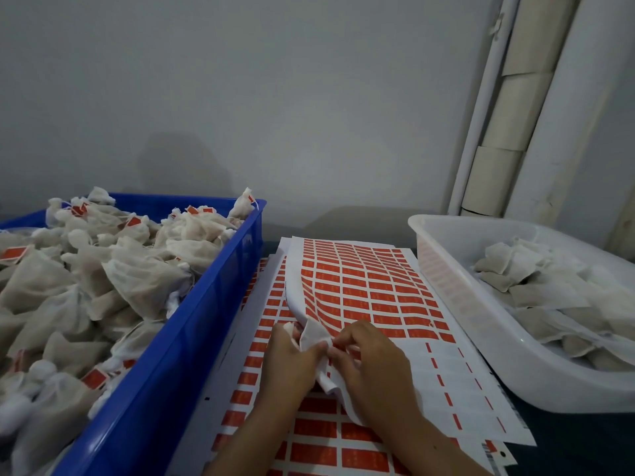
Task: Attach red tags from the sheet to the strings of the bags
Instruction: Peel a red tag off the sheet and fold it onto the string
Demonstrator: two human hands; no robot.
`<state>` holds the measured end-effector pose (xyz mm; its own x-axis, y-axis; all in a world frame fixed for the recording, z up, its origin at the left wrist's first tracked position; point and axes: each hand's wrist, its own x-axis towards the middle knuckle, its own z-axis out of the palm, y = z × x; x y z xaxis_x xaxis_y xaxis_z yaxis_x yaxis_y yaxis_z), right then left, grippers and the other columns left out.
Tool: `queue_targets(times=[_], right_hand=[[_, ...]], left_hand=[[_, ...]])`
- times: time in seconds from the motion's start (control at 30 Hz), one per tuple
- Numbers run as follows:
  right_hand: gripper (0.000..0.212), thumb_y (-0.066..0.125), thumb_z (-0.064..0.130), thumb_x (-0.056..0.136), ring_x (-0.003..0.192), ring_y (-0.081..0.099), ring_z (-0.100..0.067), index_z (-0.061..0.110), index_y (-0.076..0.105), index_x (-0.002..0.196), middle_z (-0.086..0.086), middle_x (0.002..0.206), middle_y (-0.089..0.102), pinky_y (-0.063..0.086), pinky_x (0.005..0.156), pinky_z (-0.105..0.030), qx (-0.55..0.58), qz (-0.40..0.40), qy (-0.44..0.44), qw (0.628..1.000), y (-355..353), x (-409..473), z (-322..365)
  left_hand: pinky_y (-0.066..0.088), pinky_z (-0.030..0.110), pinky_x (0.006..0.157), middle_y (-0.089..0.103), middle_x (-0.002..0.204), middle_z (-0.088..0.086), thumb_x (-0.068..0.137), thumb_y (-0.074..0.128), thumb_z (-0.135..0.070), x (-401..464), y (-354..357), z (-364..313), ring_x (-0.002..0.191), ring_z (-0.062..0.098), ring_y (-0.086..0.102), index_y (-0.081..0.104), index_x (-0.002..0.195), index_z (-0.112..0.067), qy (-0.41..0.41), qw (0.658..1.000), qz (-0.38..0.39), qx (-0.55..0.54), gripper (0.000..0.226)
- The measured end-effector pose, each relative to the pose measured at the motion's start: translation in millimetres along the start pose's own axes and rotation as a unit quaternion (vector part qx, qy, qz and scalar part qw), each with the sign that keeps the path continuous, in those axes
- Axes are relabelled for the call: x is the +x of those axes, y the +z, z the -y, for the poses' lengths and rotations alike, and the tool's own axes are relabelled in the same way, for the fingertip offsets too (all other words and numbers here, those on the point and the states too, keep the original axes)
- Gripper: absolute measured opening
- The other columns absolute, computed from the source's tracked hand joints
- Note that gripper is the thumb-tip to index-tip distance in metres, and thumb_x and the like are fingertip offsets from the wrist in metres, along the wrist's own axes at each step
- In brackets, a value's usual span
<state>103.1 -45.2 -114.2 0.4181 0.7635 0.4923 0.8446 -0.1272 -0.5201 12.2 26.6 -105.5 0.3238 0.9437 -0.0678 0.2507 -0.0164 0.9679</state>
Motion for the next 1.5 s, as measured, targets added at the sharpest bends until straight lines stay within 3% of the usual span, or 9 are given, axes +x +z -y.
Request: queue_targets(times=[0.3, 0.53, 0.77, 0.97, 1.27, 1.4, 1.5], right_hand=[[0.019, 0.056, 0.036, 0.087, 0.085, 0.053, -0.003, 0.022, 0.064, 0.097, 0.01, 0.101, 0.065, 0.043, 0.09, -0.018, -0.015, -0.003, 0.001, 1.0, 7.2, 4.8, -2.3], [0.012, 0.061, 0.036, 0.086, 0.076, 0.054, 0.0, 0.025, 0.061, 0.091, 0.017, 0.09, 0.06, 0.039, 0.076, -0.004, 0.043, -0.013, 0.012, 0.999, 4.6, -0.4, -1.6], [0.014, 0.063, 0.036, 0.084, 0.077, 0.054, 0.0, 0.024, 0.063, 0.09, 0.019, 0.088, 0.056, 0.038, 0.076, -0.004, 0.04, -0.02, 0.011, 0.999, 6.0, -0.4, -1.6], [0.004, 0.063, 0.027, 0.086, 0.076, 0.055, -0.002, 0.024, 0.063, 0.084, 0.017, 0.085, 0.059, 0.039, 0.076, -0.006, 0.05, -0.032, 0.026, 0.998, 7.5, 2.6, -4.1], [0.014, 0.061, 0.018, 0.087, 0.073, 0.055, -0.004, 0.025, 0.055, 0.077, 0.02, 0.074, 0.053, 0.037, 0.068, -0.005, 0.093, -0.053, 0.049, 0.993, 9.4, 4.4, -4.1], [0.011, 0.058, 0.019, 0.089, 0.077, 0.057, -0.003, 0.025, 0.056, 0.081, 0.016, 0.079, 0.059, 0.04, 0.072, -0.006, 0.142, -0.051, 0.085, 0.985, 10.2, 5.1, -7.2], [0.009, 0.056, 0.021, 0.09, 0.079, 0.057, -0.004, 0.026, 0.056, 0.083, 0.015, 0.083, 0.06, 0.041, 0.074, -0.008, 0.171, -0.05, 0.11, 0.978, 10.7, 5.0, -9.6]], left_hand=[[0.044, 0.012, 0.053, 0.054, 0.102, -0.008, 0.08, 0.07, -0.026, 1.1, 1.0, 4.9, 0.076, 0.006, 0.056, 0.038, 0.103, -0.029, 0.027, 1.0, -0.014, 0.001, 0.04], [0.043, 0.012, 0.049, 0.051, 0.096, -0.008, 0.082, 0.069, -0.024, 3.8, 2.4, 4.6, 0.065, 0.003, 0.053, 0.038, 0.102, -0.026, 0.01, 1.0, -0.012, -0.003, 0.037], [0.039, 0.008, 0.045, 0.05, 0.088, -0.015, 0.082, 0.069, -0.026, 0.6, 2.2, 6.1, 0.063, -0.001, 0.054, 0.038, 0.1, -0.03, 0.036, 0.999, -0.017, -0.007, 0.036], [0.041, 0.008, 0.048, 0.053, 0.092, -0.013, 0.082, 0.067, -0.029, 0.7, 3.0, 5.8, 0.067, -0.001, 0.055, 0.041, 0.105, -0.028, 0.065, 0.997, -0.018, 0.025, 0.035], [0.043, 0.009, 0.052, 0.054, 0.098, -0.013, 0.082, 0.067, -0.03, 0.6, 5.1, 6.6, 0.07, 0.001, 0.056, 0.043, 0.112, -0.027, 0.057, 0.998, -0.023, 0.035, 0.039], [0.039, 0.006, 0.043, 0.052, 0.095, -0.013, 0.083, 0.066, -0.031, -0.9, 4.7, 4.2, 0.062, -0.003, 0.052, 0.04, 0.107, -0.028, 0.048, 0.997, -0.028, 0.045, 0.035], [0.042, 0.008, 0.048, 0.059, 0.102, -0.007, 0.082, 0.066, -0.029, -1.3, 3.4, 3.5, 0.068, 0.002, 0.057, 0.041, 0.104, -0.028, 0.041, 0.998, -0.028, 0.039, 0.033]])
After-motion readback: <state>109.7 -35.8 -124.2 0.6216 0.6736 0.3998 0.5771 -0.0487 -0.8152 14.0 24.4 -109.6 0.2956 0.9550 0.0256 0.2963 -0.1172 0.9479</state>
